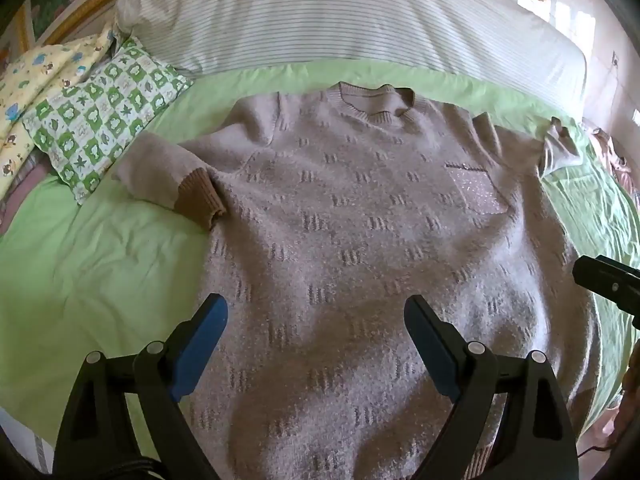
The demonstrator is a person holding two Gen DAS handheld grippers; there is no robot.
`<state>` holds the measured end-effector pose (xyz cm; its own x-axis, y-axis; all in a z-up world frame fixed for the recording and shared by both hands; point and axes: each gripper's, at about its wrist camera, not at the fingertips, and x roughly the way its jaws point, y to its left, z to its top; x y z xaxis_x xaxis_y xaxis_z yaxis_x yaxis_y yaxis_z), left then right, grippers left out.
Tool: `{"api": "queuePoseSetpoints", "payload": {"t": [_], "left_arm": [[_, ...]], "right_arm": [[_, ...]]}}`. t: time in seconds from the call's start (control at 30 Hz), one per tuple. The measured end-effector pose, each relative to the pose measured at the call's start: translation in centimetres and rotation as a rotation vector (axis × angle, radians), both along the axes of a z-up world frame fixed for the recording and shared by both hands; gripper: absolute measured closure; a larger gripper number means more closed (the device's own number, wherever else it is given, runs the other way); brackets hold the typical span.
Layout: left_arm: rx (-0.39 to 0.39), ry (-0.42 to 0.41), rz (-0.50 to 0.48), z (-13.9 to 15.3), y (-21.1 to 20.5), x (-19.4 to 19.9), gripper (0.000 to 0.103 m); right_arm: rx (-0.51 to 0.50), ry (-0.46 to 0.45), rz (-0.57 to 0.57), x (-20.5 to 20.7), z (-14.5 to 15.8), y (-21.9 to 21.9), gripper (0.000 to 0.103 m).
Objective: Fold small clothes
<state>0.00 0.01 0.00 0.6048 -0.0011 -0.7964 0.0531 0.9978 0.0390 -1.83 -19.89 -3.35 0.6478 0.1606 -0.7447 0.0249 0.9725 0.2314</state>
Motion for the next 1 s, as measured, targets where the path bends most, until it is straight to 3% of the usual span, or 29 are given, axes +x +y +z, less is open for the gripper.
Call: {"api": "queuePoseSetpoints", "payload": {"t": [1.0], "left_arm": [[0.001,0.027,0.006,-0.6,-0.8,0.7,0.012]], "right_arm": [[0.016,0.001,-0.022,0.0,-0.1,-1.3,0.003]]}}
